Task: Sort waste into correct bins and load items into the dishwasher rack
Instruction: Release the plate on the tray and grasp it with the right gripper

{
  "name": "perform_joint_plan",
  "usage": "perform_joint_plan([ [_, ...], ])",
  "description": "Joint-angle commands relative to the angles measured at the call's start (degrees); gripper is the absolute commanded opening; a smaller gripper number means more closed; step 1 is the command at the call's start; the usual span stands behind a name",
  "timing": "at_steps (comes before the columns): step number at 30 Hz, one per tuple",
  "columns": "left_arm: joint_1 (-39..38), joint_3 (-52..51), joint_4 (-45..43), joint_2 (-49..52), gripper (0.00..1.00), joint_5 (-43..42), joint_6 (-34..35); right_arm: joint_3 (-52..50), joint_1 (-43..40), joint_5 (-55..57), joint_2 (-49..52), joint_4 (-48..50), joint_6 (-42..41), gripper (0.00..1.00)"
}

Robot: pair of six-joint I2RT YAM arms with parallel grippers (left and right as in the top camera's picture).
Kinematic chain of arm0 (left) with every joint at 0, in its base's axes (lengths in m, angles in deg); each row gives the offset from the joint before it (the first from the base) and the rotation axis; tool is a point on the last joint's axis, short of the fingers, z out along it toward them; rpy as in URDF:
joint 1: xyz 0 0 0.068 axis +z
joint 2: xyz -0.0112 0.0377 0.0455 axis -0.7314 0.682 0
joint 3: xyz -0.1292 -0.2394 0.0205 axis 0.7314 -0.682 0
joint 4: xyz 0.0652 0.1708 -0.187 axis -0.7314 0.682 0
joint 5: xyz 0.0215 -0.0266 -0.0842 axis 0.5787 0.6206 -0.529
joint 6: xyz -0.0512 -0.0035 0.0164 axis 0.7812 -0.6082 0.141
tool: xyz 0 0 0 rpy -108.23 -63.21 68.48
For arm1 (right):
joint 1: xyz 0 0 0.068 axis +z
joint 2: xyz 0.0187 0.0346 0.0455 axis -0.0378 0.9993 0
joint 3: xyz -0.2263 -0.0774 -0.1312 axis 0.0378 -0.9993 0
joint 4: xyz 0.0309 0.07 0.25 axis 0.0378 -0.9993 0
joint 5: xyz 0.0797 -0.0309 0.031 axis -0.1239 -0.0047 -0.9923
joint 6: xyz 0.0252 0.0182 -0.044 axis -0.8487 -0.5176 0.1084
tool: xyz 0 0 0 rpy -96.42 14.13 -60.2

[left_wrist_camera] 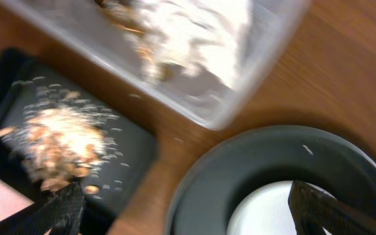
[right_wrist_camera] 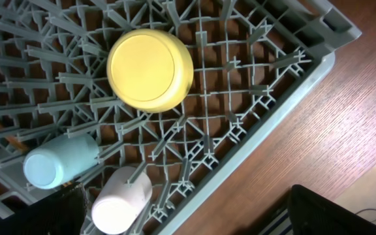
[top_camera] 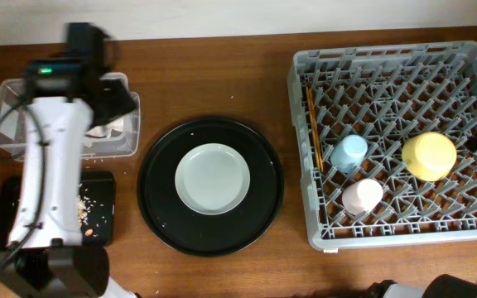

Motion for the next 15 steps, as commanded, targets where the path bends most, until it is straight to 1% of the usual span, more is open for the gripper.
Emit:
perform_joint_plan([
  [1,6.88,0.22,1.07,-0.7,0.99,0.35,-0.07,0.35,-0.15,-9.35,-0.22,0.04,-2.43,0.99],
  [2,9.2,0.22,1.07,-0.7,0.99,0.35,-0.07,0.35,-0.15,-17.18,-0.22,-3.5,-2.4,0.99],
  [3,9.81,0.22,1.07,-0.68,0.99,0.33,-0.07,0.35,-0.02,-23.5,-0.22,-4.85,-1.88,0.99],
  [4,9.9,0.22,1.05,-0.7,0.99,0.31,-0.07,0.35,1.51,-33.92,-0.22,-5.46,5.66,0.99],
  [5,9.88,0.22,1.05,-0.68,0.99,0.35,-0.07,0.35,4.81,-39.87,-0.22,-6.54,13.31,0.99],
  [6,9.88,0.22,1.05,-0.7,0.99,0.35,-0.07,0.35,8.7,-40.63,-0.22,-7.34,15.69,0.99],
  [9,9.88,0.22,1.05,-0.68,0.99,0.33,-0.07,-0.46,33.33,-32.54,0.28,-5.07,16.31,0.99],
  [10,9.88,0.22,1.07,-0.7,0.99,0.33,-0.07,-1.75,43.23,-27.69,1.11,-1.7,14.49,1.0],
  [11,9.88,0.22,1.07,-0.7,0.99,0.35,-0.07,-3.02,50.66,-21.03,2.38,2.03,8.11,0.98],
  [12,9.88,0.22,1.07,-0.7,0.99,0.33,-0.07,-3.39,57.94,-10.99,4.92,6.47,-0.13,0.78],
  [13,9.9,0.22,1.05,-0.7,0.99,0.33,-0.07,-3.39,62.71,-8.61,7.28,9.07,-1.4,0.66],
  [14,9.88,0.22,1.07,-0.7,0.99,0.35,-0.07,-3.39,66.73,-8.7,10.08,14.58,-3.19,0.63],
  [15,9.88,0.22,1.07,-0.7,0.99,0.35,-0.07,-3.41,68.39,-8.57,12.39,17.57,-6.93,0.55],
])
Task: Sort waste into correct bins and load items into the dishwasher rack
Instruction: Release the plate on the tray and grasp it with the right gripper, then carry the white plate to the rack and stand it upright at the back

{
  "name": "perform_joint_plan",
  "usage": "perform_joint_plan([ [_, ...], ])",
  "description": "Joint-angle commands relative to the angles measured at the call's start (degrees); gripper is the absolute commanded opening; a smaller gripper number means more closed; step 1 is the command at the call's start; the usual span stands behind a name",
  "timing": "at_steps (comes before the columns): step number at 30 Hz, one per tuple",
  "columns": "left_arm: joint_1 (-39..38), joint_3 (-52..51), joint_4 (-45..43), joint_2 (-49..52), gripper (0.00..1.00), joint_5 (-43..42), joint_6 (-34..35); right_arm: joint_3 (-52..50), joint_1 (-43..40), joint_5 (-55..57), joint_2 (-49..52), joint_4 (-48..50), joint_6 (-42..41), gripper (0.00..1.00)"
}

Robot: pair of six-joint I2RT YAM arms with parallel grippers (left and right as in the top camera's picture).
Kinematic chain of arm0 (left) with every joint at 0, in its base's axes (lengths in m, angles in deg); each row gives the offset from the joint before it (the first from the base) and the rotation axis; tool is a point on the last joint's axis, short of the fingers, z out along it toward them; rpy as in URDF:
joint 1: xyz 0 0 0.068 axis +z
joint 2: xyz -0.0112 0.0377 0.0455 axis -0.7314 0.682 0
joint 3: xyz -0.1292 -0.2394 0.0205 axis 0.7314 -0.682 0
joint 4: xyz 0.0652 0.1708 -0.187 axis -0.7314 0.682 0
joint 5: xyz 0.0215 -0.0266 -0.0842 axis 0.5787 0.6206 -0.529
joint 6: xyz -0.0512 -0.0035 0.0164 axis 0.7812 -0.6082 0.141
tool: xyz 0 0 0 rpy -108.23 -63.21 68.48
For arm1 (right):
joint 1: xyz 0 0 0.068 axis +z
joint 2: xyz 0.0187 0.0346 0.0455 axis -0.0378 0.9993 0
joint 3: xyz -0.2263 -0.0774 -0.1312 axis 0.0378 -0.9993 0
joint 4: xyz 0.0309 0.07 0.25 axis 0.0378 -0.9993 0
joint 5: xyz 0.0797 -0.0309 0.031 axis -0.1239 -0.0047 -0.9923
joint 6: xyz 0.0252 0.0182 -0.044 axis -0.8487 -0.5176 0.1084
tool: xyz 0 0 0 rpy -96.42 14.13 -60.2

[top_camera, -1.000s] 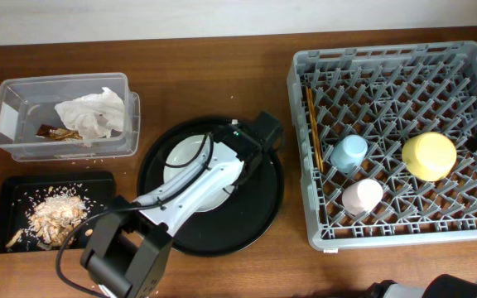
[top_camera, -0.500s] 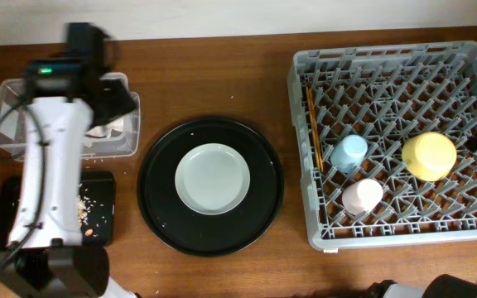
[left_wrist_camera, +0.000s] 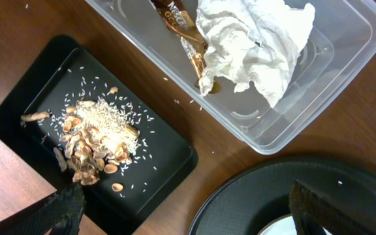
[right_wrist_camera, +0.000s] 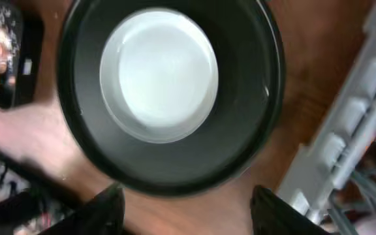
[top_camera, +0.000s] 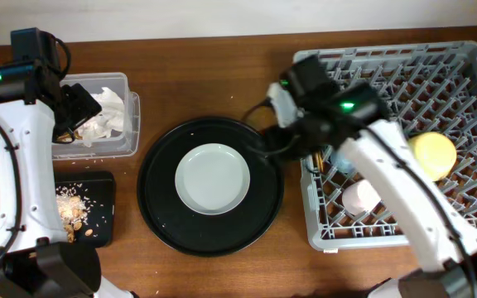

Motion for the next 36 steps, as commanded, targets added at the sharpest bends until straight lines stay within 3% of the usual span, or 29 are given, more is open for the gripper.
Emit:
perform_joint_plan([
  [1,0.09,0.22,-0.02,-0.68,0.99,0.39,-0.04,0.0,4.46,7.1,6.84,4.09,-12.79,0.51],
  [7,0.09,0.22,0.0,-0.68,0.99,0.42,-0.04,0.0,5.16,5.05,27.52,9.22,-14.99,0.48],
  [12,0.09,0.22,0.0,-0.68,0.99,0.42,-0.04,-0.11,6.14,4.46,32.76,13.25,-15.45,0.37],
  [14,0.09,0.22,0.0,-0.68,0.99,0.42,-0.04,-0.11,6.29,4.63,33.97,13.38,-15.47,0.29],
  [15,0.09,0.22,0.0,-0.68,0.99,0.39,-0.04,-0.11,6.29,4.63,34.14,13.38,-15.61,0.22],
  [16,0.11,0.22,0.0,-0.68,0.99,0.39,-0.04,-0.11,6.29,4.63,34.14,13.07,-15.87,0.08],
  [17,0.11,0.22,-0.02,-0.68,0.99,0.42,-0.04,-0.02,6.25,4.52,33.99,12.44,-15.87,0.04],
  [22,0.11,0.22,-0.02,-0.68,0.99,0.42,-0.04,11.39,0.33,5.84,26.88,-0.07,-13.64,0.04],
  [25,0.09,0.22,-0.02,-0.68,0.99,0.39,-0.04,20.26,-5.81,21.38,20.31,-7.45,-13.7,0.04],
  [28,0.11,0.22,-0.02,-0.68,0.99,0.42,-0.04,21.07,-13.42,41.2,15.91,-11.54,-18.91,0.04],
  [32,0.11,0.22,-0.02,-0.68,0.99,0.42,-0.04,21.0,-19.02,48.39,15.96,-11.54,-23.82,0.04],
  [36,0.09,0.22,0.0,-0.68,0.99,0.42,-0.04,19.65,-19.12,49.72,16.7,-11.23,-27.96,0.04],
])
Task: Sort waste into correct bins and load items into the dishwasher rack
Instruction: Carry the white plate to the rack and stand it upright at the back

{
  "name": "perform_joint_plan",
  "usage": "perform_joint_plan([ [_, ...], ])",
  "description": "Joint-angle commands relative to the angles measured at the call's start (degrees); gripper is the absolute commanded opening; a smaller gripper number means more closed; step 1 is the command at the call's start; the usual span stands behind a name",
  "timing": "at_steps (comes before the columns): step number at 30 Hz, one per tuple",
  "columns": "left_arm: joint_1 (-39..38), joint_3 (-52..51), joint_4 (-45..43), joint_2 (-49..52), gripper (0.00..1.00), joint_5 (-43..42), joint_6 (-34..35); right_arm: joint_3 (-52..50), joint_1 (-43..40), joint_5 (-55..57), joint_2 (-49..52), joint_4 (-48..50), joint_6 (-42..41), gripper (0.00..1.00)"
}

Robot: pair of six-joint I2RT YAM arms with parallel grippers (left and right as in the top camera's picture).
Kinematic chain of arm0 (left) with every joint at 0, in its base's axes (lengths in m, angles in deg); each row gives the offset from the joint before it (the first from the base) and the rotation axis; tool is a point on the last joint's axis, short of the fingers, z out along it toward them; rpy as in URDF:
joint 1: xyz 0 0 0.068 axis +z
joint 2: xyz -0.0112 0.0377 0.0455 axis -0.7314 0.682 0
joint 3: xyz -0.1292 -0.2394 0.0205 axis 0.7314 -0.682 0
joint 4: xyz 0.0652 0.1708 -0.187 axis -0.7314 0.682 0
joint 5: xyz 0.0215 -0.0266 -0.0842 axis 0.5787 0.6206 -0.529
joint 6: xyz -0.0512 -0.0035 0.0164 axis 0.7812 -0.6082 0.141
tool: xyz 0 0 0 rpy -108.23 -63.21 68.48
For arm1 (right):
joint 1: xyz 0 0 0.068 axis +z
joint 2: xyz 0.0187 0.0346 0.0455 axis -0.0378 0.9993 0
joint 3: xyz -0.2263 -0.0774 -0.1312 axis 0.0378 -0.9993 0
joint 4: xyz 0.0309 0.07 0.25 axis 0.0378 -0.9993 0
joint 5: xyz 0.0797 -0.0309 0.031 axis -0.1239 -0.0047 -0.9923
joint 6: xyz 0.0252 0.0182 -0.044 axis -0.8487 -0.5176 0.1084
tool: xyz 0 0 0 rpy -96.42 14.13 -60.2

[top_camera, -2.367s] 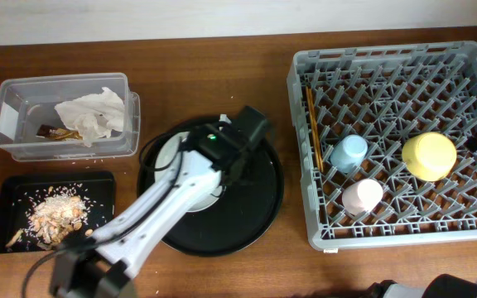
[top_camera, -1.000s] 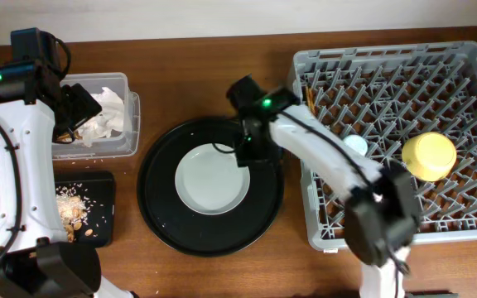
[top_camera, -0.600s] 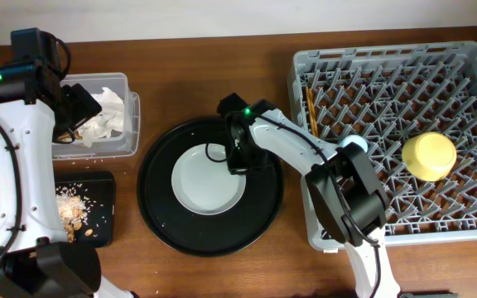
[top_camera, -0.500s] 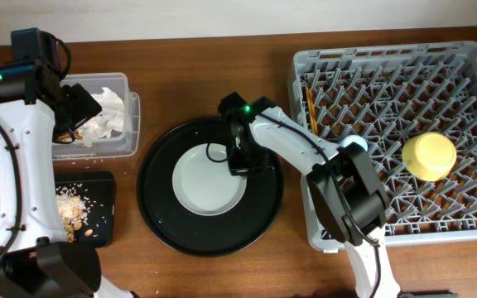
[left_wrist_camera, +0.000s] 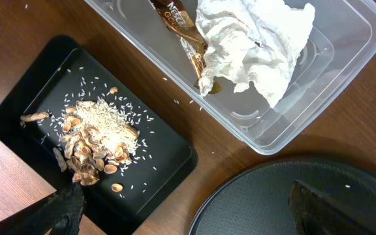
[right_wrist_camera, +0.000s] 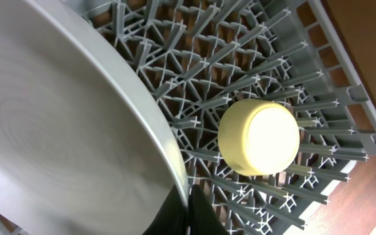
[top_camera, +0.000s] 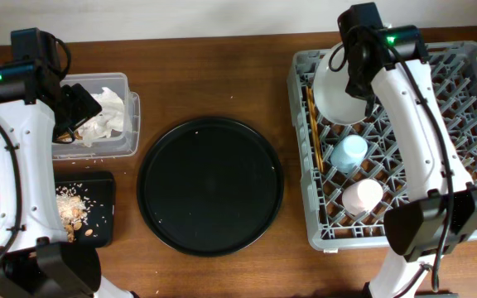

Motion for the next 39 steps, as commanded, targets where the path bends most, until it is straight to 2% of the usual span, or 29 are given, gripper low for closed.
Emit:
perform_joint_plan([
  [1,0.09,0.22,0.07,-0.68,0.99,0.42,-0.07,-2.38,0.07,3.19,1.09,1.44,-4.96,0.04],
  [8,0.09,0.22,0.07,-0.68,0.99,0.42,-0.07,-4.66,7.61,2.78,2.67,4.98,-4.87,0.04],
  [9,0.11,0.22,0.07,-0.68,0.99,0.42,-0.07,-4.66,8.41,2.75,2.67,4.94,-4.7,0.08],
  [10,0.09,0.22,0.07,-0.68,0.99,0.39,-0.07,-4.63,9.03,2.8,2.67,4.96,-4.7,0.04],
  [16,0.11,0.22,0.07,-0.66,0.99,0.42,-0.07,-4.63,8.9,11.82,2.67,4.42,-4.74,0.04],
  [20,0.09,0.22,0.07,-0.68,0.99,0.42,-0.07,-4.63,8.09,8.76,2.67,4.28,-4.79,0.04],
  [21,0.09,0.22,0.07,-0.68,0.99,0.42,-0.07,-4.63,8.11,5.38,2.67,4.33,-5.64,0.04],
  [22,0.09,0.22,0.07,-0.66,0.99,0.42,-0.07,-4.72,8.2,4.74,2.69,3.39,-11.74,0.04],
  [24,0.11,0.22,0.07,-0.68,0.99,0.39,-0.07,-5.03,8.2,3.58,2.69,3.43,-17.62,0.04],
  [31,0.09,0.22,0.07,-0.66,0.99,0.42,-0.07,-5.03,8.13,10.93,2.69,2.86,-19.39,0.04],
  [34,0.11,0.22,0.07,-0.68,0.99,0.42,-0.07,-6.47,8.2,10.4,3.41,4.33,-21.7,0.04],
  [36,0.09,0.22,0.04,-0.68,0.99,0.42,-0.07,-9.94,8.37,8.11,4.02,6.29,-21.73,0.04],
  [39,0.11,0.22,0.07,-0.66,0.99,0.42,-0.07,-9.88,10.14,7.19,3.89,6.03,-20.76,0.06],
])
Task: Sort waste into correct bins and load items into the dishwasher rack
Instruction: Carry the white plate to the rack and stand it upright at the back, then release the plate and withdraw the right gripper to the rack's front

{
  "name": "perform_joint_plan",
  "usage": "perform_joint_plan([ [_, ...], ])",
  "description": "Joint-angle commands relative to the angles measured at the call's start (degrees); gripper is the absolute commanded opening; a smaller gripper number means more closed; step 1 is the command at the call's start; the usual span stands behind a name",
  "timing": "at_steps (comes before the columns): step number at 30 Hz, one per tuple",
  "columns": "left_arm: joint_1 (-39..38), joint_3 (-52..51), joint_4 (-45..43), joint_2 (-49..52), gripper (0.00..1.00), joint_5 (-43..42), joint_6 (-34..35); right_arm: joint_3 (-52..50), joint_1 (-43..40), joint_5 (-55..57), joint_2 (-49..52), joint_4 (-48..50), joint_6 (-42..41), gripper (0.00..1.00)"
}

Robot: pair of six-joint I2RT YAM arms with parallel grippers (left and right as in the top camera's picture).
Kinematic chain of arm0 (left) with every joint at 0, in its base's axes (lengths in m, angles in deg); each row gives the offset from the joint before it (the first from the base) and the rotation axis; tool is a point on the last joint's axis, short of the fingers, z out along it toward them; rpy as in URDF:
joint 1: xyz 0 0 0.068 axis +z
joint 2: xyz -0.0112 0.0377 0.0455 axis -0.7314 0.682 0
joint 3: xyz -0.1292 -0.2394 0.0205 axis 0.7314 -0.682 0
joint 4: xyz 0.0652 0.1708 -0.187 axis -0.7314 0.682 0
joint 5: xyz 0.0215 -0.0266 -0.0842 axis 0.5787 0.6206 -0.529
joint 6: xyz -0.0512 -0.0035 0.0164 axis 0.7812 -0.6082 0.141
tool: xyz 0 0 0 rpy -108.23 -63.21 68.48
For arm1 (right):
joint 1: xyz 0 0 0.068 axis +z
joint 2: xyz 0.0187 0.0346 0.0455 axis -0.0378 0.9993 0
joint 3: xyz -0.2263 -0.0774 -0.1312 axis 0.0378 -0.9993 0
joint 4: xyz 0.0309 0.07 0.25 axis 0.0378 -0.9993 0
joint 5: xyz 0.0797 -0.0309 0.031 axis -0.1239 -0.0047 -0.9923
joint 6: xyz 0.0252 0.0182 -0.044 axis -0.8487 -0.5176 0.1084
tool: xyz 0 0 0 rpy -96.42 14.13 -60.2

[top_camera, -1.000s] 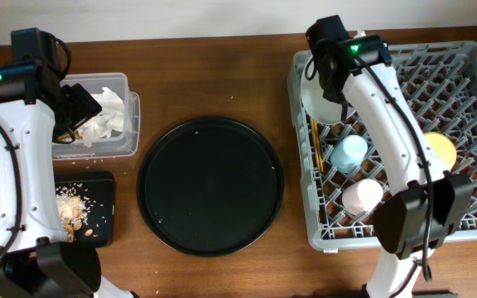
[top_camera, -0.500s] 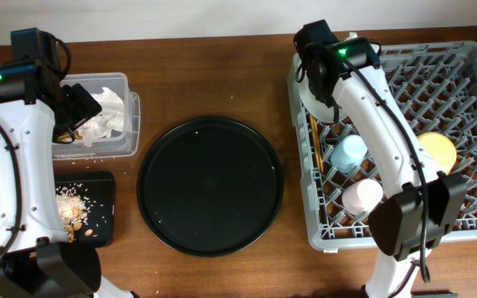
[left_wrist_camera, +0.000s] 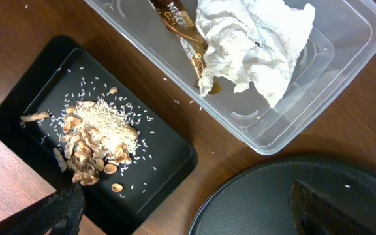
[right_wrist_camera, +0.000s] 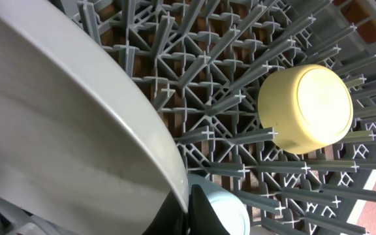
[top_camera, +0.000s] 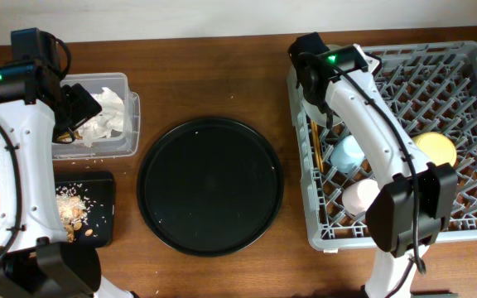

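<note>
My right gripper (right_wrist_camera: pixel 187 203) is shut on the rim of the white plate (right_wrist_camera: pixel 57 130), which is held tilted on edge over the left part of the grey dishwasher rack (top_camera: pixel 404 236). In the overhead view the arm hides most of the plate. A yellow bowl (right_wrist_camera: pixel 305 108), a light blue cup (top_camera: pixel 348 153) and a white cup (top_camera: pixel 361 197) sit in the rack. My left gripper (left_wrist_camera: pixel 194 219) is open, above the wood between the bins and the black round tray (top_camera: pixel 210 184), which holds nothing.
A clear bin (top_camera: pixel 106 116) with crumpled tissue and a wrapper stands at the back left. In front of it lies a black tray (top_camera: pixel 77 207) with rice and nut shells. An orange stick (top_camera: pixel 313 136) lies along the rack's left side.
My right gripper has moved left over the rack with the plate, which now stands more on edge near the light blue cup. The left arm has not moved.
The plate lay on the black round tray, my left arm over the bins and my right gripper over the rack. Then my right gripper was at the plate on the tray. Then the tray was bare and the plate held over the rack, where it remains.
</note>
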Motion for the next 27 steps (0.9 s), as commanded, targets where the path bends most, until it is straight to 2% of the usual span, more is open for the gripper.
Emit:
perform_joint_plan([
  [1,0.11,0.22,0.07,-0.66,0.99,0.42,-0.07,0.2,2.12,-0.13,0.11,-0.42,0.94,0.14],
  [2,0.09,0.22,0.07,-0.68,0.99,0.42,-0.07,1.11,3.1,-0.42,-0.61,-1.07,2.82,0.82],
  [3,0.09,0.22,0.07,-0.68,0.99,0.42,-0.07,3.34,3.8,-0.57,-1.75,-3.34,2.82,0.99],
  [4,0.09,0.22,0.04,-0.68,0.99,0.39,-0.07,8.94,4.61,-1.11,-5.03,-7.56,3.17,0.99],
  [7,0.09,0.22,0.07,-0.68,0.99,0.42,-0.07,18.53,4.35,-6.88,-14.53,-8.61,15.91,0.99],
  [10,0.09,0.22,0.07,-0.68,0.99,0.42,-0.07,18.93,-1.97,-11.78,-18.29,-9.75,16.61,0.96],
  [11,0.09,0.22,0.07,-0.68,0.99,0.42,-0.07,18.73,-5.27,-20.96,-17.88,-9.92,21.59,0.94],
  [13,0.09,0.22,0.07,-0.68,0.99,0.42,-0.07,18.75,-5.79,-25.0,-21.16,-12.26,22.4,1.0],
  [15,0.09,0.22,0.07,-0.68,0.99,0.42,-0.07,18.67,-2.08,-24.02,-26.67,-20.0,22.82,0.99],
  [16,0.09,0.22,0.07,-0.68,0.99,0.42,-0.07,14.97,2.95,-25.57,-30.21,-19.98,26.82,1.0],
  [17,0.09,0.22,0.07,-0.68,0.99,0.42,-0.07,9.94,8.24,-25.38,-33.35,-19.91,26.1,1.0],
  [20,0.09,0.22,0.07,-0.68,0.99,0.42,-0.07,-3.85,21.35,-27.93,-37.18,-19.78,16.22,0.99],
  [27,0.09,0.22,0.07,-0.66,0.99,0.42,-0.07,-6.1,23.21,-28.61,-29.99,-19.91,17.35,0.99],
])
